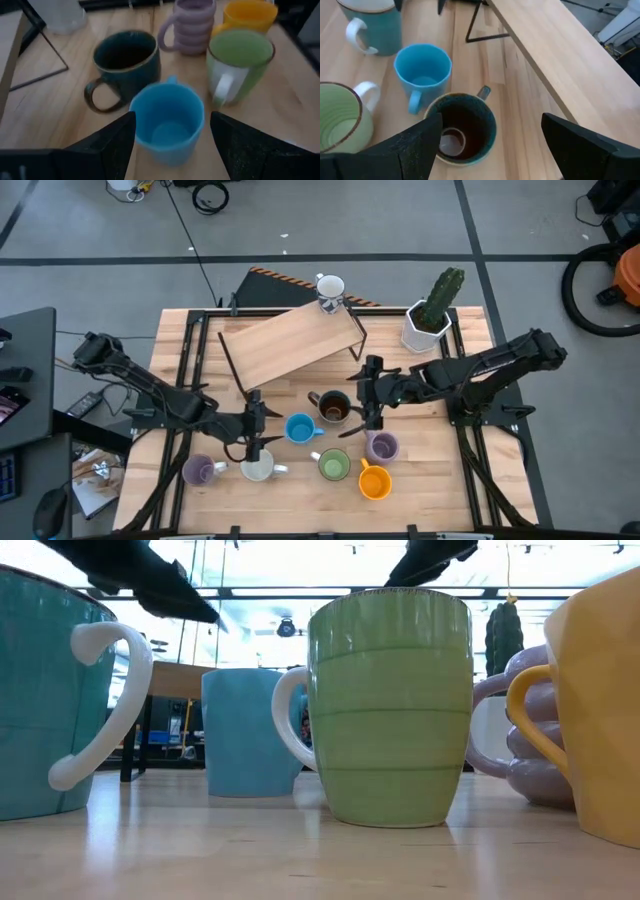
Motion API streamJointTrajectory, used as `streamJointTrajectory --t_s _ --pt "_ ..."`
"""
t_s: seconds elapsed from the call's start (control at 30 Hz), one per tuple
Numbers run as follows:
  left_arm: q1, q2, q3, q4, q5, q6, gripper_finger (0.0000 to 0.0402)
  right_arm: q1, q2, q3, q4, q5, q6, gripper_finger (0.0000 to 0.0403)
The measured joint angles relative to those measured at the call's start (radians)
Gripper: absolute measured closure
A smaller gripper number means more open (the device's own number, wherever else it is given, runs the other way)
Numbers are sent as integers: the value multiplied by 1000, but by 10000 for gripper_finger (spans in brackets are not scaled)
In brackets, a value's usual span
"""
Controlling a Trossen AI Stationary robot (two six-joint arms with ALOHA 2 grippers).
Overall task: Place coffee mugs
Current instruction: Put the light blue mug on the shelf
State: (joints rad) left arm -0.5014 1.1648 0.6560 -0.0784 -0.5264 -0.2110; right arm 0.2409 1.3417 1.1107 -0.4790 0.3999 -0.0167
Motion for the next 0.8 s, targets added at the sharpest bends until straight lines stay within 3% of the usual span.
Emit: streamJointTrajectory --t_s 0.23,0.37,0.57,0.8 --pt "33 8 145 -331 56 -34 139 -1 -57 0 -61 3 -9 56" --pt "76 37 181 -372 121 -19 139 -2 -66 0 -77 20 -7 56" --pt "80 93 191 -420 134 51 139 -1 -66 0 -132 25 24 56" --pt "97 168 304 -536 168 72 139 -1 -66 0 -137 28 24 56"
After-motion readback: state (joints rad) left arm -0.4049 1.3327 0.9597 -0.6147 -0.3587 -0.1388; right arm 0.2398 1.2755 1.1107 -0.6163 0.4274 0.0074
